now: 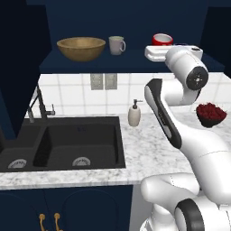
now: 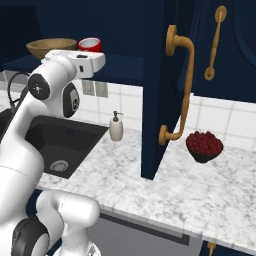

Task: Gather all objects into one cabinet and sort the glasses and bowls to opposite sides.

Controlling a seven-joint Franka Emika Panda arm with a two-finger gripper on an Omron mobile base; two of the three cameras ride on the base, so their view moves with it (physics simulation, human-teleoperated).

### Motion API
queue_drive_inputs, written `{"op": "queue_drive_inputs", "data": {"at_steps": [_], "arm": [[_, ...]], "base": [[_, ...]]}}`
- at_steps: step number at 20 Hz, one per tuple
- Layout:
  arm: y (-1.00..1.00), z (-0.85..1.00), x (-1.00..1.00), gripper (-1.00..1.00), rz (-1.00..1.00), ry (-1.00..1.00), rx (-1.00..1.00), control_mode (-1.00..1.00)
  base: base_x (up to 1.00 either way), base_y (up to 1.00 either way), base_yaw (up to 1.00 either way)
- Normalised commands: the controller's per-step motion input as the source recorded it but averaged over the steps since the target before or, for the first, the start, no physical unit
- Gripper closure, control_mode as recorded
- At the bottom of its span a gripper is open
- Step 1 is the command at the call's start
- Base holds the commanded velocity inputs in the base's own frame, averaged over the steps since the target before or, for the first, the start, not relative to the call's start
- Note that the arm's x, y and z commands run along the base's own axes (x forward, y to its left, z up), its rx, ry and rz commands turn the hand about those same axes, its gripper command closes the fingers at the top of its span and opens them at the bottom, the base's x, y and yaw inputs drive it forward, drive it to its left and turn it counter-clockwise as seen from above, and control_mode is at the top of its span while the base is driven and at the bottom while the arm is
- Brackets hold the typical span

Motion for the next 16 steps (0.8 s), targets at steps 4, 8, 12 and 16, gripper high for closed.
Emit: {"op": "queue_drive_inputs", "data": {"at_steps": [4, 8, 12, 16], "arm": [[0.0, 0.0, 0.0, 1.0, 0.0, 0.0, 0.0, 1.0], [0.0, 0.0, 0.0, 1.0, 0.0, 0.0, 0.0, 1.0], [0.0, 0.0, 0.0, 1.0, 0.0, 0.0, 0.0, 1.0], [0.0, 0.0, 0.0, 1.0, 0.0, 0.0, 0.0, 1.0]], "base": [[0.0, 0.0, 0.0], [0.0, 0.0, 0.0], [0.0, 0.0, 0.0], [0.0, 0.0, 0.0]]}}
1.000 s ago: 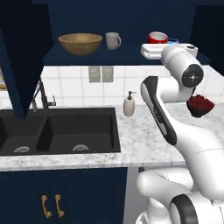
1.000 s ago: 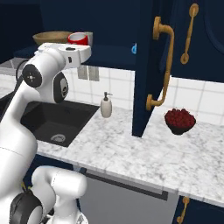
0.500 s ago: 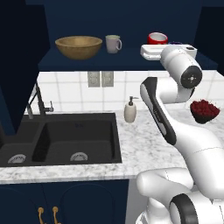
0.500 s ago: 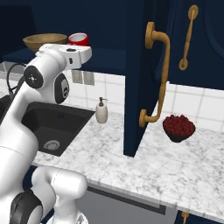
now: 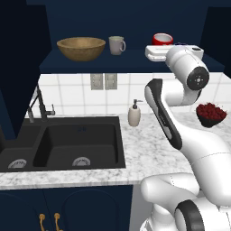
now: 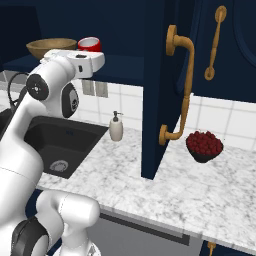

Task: Gather all objects into one cabinet and sort the glasses and bowls to opposite sides.

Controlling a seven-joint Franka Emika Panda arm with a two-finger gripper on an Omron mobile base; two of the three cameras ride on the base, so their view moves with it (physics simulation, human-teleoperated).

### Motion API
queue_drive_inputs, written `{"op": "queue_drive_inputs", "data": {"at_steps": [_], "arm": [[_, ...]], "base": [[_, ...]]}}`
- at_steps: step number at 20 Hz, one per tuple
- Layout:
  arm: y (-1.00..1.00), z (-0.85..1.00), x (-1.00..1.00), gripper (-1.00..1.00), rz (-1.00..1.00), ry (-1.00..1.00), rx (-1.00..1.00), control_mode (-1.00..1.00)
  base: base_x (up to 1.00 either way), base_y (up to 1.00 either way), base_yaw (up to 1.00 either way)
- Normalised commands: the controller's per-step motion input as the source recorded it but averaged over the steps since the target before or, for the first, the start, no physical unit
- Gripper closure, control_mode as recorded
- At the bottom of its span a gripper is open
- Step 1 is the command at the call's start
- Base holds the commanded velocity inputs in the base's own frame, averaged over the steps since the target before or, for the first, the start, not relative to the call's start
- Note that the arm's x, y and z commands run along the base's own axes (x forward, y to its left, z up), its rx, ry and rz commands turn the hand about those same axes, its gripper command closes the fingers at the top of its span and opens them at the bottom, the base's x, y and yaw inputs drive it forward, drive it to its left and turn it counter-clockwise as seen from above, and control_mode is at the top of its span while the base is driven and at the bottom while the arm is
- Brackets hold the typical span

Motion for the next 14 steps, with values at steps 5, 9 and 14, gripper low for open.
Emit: {"op": "queue_drive_inputs", "data": {"at_steps": [5, 9, 14], "arm": [[0.0, 0.0, 0.0, 1.0, 0.0, 0.0, 0.0, 1.0], [0.0, 0.0, 0.0, 1.0, 0.0, 0.0, 0.0, -1.0], [-0.17, 0.03, 0.0, 1.0, 0.0, 0.0, 0.0, -1.0]], "base": [[0.0, 0.0, 0.0], [0.0, 0.0, 0.0], [0.0, 0.0, 0.0]]}}
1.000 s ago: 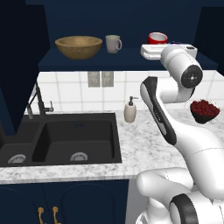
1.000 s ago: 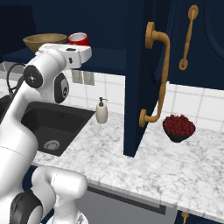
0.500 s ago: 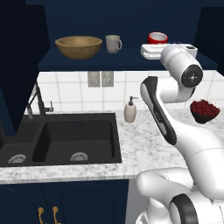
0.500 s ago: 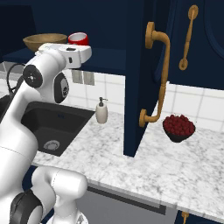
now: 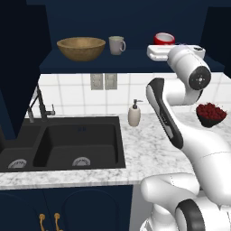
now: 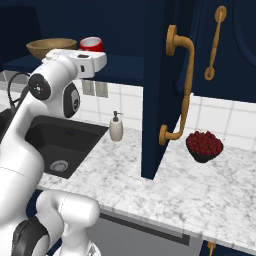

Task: Gather all objects into one cabinet and sort the glasses and bowls to opposite sides.

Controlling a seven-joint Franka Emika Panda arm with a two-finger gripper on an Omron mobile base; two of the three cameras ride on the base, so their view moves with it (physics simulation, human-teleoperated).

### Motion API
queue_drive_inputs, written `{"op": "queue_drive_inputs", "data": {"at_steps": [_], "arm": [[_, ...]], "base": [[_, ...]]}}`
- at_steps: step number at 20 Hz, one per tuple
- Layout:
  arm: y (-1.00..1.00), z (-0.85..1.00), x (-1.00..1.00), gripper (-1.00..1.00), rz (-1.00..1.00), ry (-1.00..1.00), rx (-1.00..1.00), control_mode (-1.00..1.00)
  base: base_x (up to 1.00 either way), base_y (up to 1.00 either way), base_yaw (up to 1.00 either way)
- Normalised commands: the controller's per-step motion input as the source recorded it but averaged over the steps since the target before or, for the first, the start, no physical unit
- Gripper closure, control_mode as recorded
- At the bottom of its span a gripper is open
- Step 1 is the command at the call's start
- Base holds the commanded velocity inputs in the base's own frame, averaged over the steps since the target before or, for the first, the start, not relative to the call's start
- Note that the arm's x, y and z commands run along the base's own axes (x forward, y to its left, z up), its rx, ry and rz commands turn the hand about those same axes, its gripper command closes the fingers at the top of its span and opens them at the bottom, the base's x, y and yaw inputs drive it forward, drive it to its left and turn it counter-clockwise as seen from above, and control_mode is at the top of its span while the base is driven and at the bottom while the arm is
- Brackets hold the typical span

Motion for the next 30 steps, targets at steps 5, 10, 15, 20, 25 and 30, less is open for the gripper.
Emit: {"op": "queue_drive_inputs", "data": {"at_steps": [5, 10, 15, 20, 25, 30], "arm": [[-0.4, 0.11, -0.08, 1.0, -0.01, 0.02, 0.0, -1.0], [-0.19, 0.01, -0.21, 1.0, 0.0, 0.14, 0.0, -1.0], [-0.02, 0.0, -0.04, 1.0, 0.0, 0.09, 0.0, -1.0], [0.0, 0.0, 0.0, 1.0, 0.0, 0.0, 0.0, -1.0], [0.0, -0.17, 0.14, 1.0, 0.0, 0.0, 0.0, -1.0], [0.0, -0.17, 0.3, 1.0, 0.0, 0.0, 0.0, -1.0]], "base": [[0.0, 0.0, 0.0], [0.0, 0.0, 0.0], [0.0, 0.0, 0.0], [0.0, 0.0, 0.0], [0.0, 0.0, 0.0], [0.0, 0.0, 0.0]]}}
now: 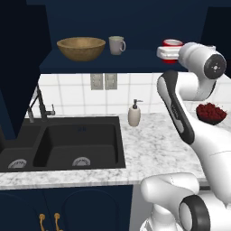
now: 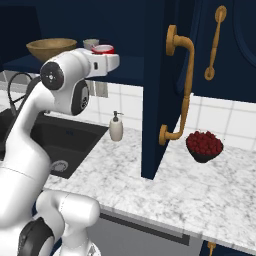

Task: Gather all objects into one cabinet and sort the glasses and bowls to opposite sides.

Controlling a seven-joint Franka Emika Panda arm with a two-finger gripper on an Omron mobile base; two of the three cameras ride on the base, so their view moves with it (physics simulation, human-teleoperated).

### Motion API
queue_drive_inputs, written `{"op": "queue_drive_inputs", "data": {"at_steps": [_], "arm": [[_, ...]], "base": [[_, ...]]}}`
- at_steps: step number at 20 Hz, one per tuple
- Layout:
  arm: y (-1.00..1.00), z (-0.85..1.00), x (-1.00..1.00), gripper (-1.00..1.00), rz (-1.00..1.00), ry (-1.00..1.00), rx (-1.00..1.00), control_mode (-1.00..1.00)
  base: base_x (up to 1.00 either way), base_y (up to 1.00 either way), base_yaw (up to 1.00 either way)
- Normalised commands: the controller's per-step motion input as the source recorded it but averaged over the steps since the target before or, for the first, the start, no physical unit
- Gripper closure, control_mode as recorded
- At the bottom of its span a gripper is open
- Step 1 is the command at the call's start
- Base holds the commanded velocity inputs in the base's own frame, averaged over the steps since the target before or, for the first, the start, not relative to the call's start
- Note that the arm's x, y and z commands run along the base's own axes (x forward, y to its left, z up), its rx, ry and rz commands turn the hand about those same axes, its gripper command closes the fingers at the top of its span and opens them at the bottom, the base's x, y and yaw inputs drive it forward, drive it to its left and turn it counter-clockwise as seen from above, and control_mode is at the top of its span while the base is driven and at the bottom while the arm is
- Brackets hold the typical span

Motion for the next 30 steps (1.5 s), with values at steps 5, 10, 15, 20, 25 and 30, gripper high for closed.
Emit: {"op": "queue_drive_inputs", "data": {"at_steps": [5, 10, 15, 20, 25, 30], "arm": [[0.0, -0.05, 0.36, 1.0, 0.0, 0.0, 0.0, -1.0], [0.0, 0.0, 0.34, 1.0, 0.0, 0.0, 0.0, -1.0], [0.0, -0.02, 0.42, 1.0, 0.0, 0.0, 0.0, -1.0], [0.0, -0.04, 0.4, 1.0, 0.0, 0.0, 0.0, -1.0], [0.0, -0.03, 0.22, 1.0, 0.0, 0.0, 0.0, -1.0], [0.0, -0.01, 0.09, -1.0, 0.0, 0.0, 0.0, -1.0]], "base": [[0.0, 0.0, 0.0], [0.0, 0.0, 0.0], [0.0, 0.0, 0.0], [0.0, 0.0, 0.0], [0.0, 0.0, 0.0], [0.0, 0.0, 0.0]]}}
